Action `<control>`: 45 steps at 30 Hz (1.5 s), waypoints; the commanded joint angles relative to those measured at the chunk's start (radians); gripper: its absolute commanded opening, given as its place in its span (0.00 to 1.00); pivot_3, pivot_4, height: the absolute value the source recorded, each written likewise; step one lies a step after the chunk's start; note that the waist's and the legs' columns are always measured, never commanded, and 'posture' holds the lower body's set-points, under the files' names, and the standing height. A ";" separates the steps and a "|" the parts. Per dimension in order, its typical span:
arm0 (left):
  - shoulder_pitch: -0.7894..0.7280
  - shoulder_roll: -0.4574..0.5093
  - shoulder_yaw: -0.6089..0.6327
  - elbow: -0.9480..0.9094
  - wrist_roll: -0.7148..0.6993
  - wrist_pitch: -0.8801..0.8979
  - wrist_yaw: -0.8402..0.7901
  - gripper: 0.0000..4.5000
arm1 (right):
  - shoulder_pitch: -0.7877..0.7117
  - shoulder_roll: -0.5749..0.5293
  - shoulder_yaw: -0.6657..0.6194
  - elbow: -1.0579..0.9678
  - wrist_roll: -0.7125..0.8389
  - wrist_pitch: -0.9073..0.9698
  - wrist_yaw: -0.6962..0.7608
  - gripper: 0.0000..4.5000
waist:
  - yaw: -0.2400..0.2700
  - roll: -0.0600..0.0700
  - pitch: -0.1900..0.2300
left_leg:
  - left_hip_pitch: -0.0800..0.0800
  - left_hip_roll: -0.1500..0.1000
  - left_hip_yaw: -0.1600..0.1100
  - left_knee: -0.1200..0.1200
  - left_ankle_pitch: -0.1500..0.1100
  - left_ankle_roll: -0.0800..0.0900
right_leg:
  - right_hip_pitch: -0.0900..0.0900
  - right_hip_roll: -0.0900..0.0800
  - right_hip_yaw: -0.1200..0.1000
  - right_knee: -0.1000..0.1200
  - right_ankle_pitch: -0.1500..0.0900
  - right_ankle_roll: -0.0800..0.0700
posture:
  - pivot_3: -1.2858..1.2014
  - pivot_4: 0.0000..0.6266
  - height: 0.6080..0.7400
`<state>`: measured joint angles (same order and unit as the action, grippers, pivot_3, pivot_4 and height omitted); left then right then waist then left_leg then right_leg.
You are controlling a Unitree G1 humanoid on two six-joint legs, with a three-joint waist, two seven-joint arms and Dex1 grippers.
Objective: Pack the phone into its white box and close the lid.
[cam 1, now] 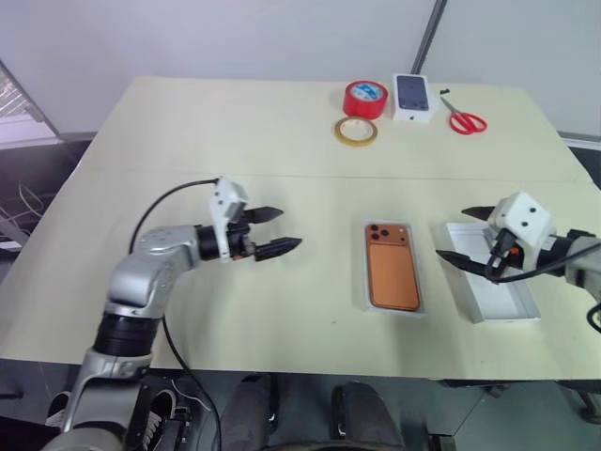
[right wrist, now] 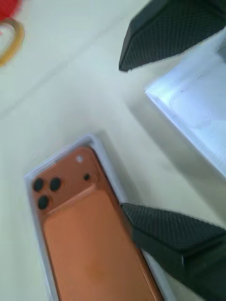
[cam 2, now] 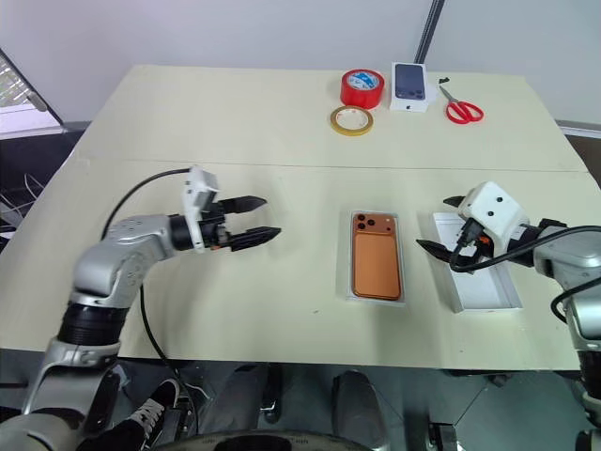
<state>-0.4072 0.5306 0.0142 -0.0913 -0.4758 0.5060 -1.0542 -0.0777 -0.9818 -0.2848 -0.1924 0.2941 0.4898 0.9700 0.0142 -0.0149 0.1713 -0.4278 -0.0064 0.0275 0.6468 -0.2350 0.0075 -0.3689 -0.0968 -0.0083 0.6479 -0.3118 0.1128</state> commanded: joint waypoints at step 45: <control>0.159 0.042 -0.010 -0.022 -0.042 -0.356 -0.264 1.00 | -0.245 0.112 0.043 -0.140 0.285 1.125 -0.583 0.12 | -0.013 0.003 0.000 | -0.004 0.000 0.000 -0.001 -0.001 0.003 | -0.005 -0.001 0.001 0.000 0.000 -0.003 | 0.52 0.24 0.91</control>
<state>-0.2513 0.5755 0.0067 -0.0812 -0.5030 0.1503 -1.3243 -0.3288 -0.8697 -0.2349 -0.3228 0.5734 1.6078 0.3975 0.0014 -0.0123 0.1715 -0.4314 -0.0067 0.0280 0.6454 -0.2365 0.0101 -0.3742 -0.0981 -0.0072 0.6474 -0.3122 0.1095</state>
